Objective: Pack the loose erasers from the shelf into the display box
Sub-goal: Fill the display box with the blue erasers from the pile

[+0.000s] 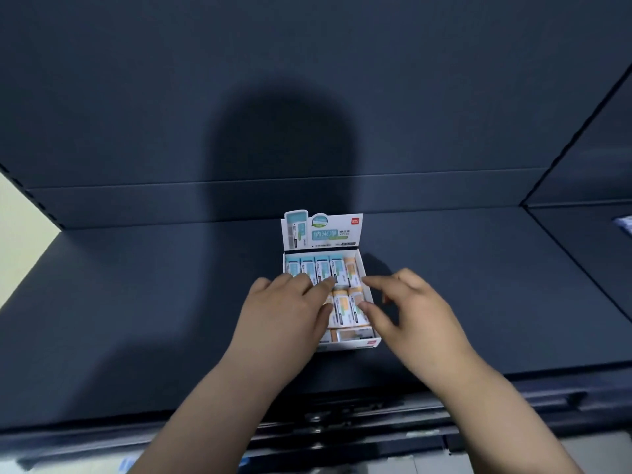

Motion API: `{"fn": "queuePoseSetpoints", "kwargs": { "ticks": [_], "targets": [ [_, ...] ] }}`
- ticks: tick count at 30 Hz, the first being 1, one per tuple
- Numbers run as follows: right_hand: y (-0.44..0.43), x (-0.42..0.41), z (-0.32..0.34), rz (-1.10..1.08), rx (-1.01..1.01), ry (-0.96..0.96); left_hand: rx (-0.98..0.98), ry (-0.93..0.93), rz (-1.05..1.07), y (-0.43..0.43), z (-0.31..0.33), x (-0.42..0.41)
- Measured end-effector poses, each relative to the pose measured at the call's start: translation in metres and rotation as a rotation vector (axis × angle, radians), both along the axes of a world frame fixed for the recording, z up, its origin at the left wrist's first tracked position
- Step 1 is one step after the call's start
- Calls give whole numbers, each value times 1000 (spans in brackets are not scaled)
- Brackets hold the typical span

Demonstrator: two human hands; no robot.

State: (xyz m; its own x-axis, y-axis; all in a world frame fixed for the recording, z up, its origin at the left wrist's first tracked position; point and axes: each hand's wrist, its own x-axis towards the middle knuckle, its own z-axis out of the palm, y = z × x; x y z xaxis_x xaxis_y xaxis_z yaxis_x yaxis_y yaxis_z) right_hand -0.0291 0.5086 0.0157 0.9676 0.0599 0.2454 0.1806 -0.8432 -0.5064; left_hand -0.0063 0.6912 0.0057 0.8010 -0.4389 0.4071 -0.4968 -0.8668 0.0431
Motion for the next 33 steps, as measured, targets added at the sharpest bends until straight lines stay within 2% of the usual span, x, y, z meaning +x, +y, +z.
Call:
{"fn": "queuePoseSetpoints", "kwargs": {
  "ticks": [6,11,15,23,28,33],
  "targets": [
    [-12,-15,-3,-57,-34,-56,71,73,6,-15,3,-8],
    [-43,-25,-5,-50,-71,-103,105,31,12,-47,9,-19],
    [-87,-32,2,-33,-77,-136,129,59,25,-91,12,-32],
    [-214,-54,12,5,-152,-13,115,130,87,-219,22,-66],
    [-280,-63,11,3,-180,-25,104,149,95,-280,25,-81],
    [-311,-58,10,2,-168,-68,105,149,62,-311,24,-77]
  ]
}}
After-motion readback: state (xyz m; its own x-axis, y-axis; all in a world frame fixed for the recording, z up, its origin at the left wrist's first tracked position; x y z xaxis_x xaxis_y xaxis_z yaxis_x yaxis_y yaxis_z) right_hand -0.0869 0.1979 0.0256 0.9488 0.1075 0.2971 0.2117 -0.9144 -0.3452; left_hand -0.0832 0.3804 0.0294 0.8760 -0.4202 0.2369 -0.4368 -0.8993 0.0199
